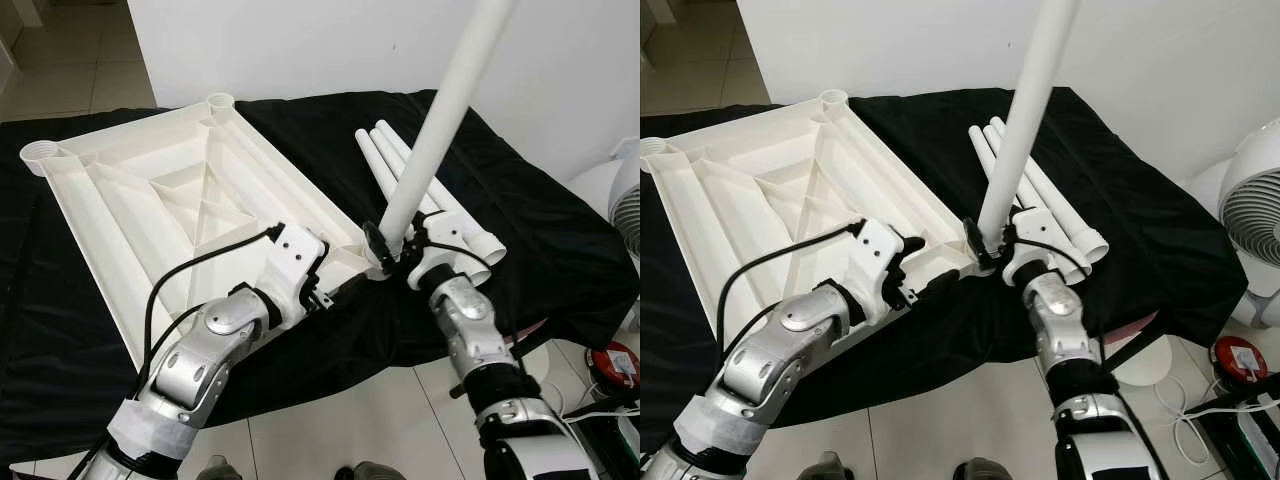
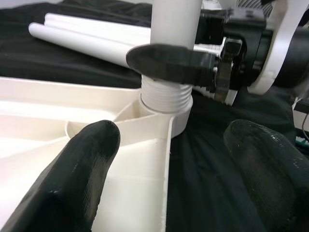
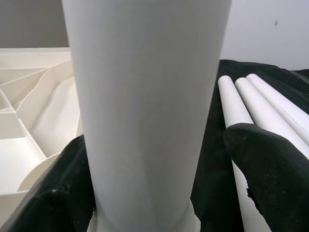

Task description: Building children table

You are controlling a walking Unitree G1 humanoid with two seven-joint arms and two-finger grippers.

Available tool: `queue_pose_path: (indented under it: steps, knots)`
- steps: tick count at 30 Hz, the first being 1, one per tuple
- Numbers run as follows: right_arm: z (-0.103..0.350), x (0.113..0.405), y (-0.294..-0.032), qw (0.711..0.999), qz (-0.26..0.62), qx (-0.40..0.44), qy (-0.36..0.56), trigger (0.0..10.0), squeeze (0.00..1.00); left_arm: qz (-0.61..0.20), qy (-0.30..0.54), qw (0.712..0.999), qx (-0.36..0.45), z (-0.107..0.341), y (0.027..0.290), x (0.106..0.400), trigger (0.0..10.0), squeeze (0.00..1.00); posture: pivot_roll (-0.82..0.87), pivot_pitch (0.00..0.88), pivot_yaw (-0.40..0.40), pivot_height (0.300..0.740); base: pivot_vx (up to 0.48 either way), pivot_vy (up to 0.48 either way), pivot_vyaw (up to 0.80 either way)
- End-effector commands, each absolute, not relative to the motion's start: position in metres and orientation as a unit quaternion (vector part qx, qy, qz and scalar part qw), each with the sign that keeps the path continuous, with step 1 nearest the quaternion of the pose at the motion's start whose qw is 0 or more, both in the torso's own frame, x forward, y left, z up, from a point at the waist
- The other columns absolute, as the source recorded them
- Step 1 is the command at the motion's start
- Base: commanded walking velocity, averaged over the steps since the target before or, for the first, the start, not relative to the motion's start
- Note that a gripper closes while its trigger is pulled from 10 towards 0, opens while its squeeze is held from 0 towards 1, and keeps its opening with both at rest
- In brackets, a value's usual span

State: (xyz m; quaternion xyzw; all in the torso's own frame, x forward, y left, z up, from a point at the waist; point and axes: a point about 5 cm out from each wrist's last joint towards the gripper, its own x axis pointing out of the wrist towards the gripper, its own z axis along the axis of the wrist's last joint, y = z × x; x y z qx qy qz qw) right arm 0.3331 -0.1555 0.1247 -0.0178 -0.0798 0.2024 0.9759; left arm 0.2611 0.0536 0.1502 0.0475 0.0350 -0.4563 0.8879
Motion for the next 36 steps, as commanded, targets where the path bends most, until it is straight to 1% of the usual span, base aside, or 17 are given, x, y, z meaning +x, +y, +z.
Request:
queue_pose_path:
  steps: [1,11,12,13,14,15,16,17,18,19,25,33,36]
  knots:
    - [0.129,0.335,-0.158,0.975,0.209,-0.017,-0.08,10.0,0.0,-0.433,0.042,0.899,0.055,0.148,0.052,0.264,10.0,0.0,0.01,0.013,-0.024,0.74,0.0,0.0,0.0]
    - [0.133,0.341,-0.16,0.955,0.29,-0.036,-0.055,10.0,0.0,-0.424,0.033,0.904,0.038,0.152,0.047,0.269,10.0,0.0,0.02,0.011,-0.028,0.74,0.0,0.0,0.0]
    - [0.134,0.342,-0.16,0.952,0.3,-0.04,-0.051,9.7,0.0,-0.423,0.032,0.905,0.038,0.153,0.047,0.27,10.0,0.0,0.02,0.01,-0.028,0.74,0.0,0.0,0.0]
    - [0.134,0.343,-0.16,0.949,0.307,-0.046,-0.047,7.8,0.0,-0.423,0.031,0.905,0.039,0.154,0.047,0.27,10.0,0.0,0.02,0.01,-0.028,0.74,0.0,0.0,0.0]
    - [0.134,0.343,-0.16,0.949,0.307,-0.046,-0.047,7.8,0.0,-0.423,0.031,0.905,0.039,0.154,0.047,0.27,10.0,0.0,0.02,0.01,-0.028,0.74,0.0,0.0,0.0]
    - [0.133,0.344,-0.159,0.947,0.315,-0.053,-0.041,4.5,0.0,-0.424,0.029,0.904,0.039,0.154,0.047,0.27,10.0,0.0,0.02,0.007,-0.029,0.74,0.0,0.0,0.0]
    - [0.133,0.344,-0.159,0.947,0.315,-0.053,-0.041,4.5,0.0,-0.424,0.029,0.904,0.039,0.154,0.047,0.27,10.0,0.0,0.02,0.007,-0.029,0.74,0.0,0.0,0.0]
    - [0.133,0.345,-0.159,0.945,0.319,-0.057,-0.036,2.7,0.0,-0.425,0.027,0.904,0.039,0.155,0.046,0.27,10.0,0.0,0.03,0.005,-0.03,0.74,0.0,0.0,0.0]
    - [0.133,0.345,-0.159,0.945,0.319,-0.057,-0.036,2.7,0.0,-0.425,0.027,0.904,0.039,0.155,0.046,0.27,10.0,0.0,0.03,0.005,-0.03,0.74,0.0,0.0,0.0]
    - [0.131,0.346,-0.158,0.943,0.327,-0.063,-0.029,0.0,0.0,-0.426,0.025,0.903,0.041,0.155,0.046,0.27,10.0,0.0,0.03,0.003,-0.033,0.74,0.0,0.0,0.0]
    - [0.124,0.346,-0.158,0.934,0.349,-0.072,0.004,0.0,0.0,-0.427,0.014,0.903,0.046,0.16,0.045,0.274,10.0,0.0,0.03,0.0,-0.039,0.74,0.0,0.0,0.0]
    - [0.12,0.348,-0.159,0.939,0.338,-0.068,0.018,0.0,0.0,-0.43,0.004,0.902,0.049,0.163,0.043,0.281,10.0,0.0,0.03,0.0,-0.047,0.74,0.0,0.0,0.0]
    - [0.113,0.348,-0.158,0.949,0.304,-0.077,0.027,0.0,0.0,-0.431,-0.004,0.901,0.047,0.166,0.039,0.288,10.0,0.0,0.03,0.0,-0.047,0.74,0.0,0.0,0.0]
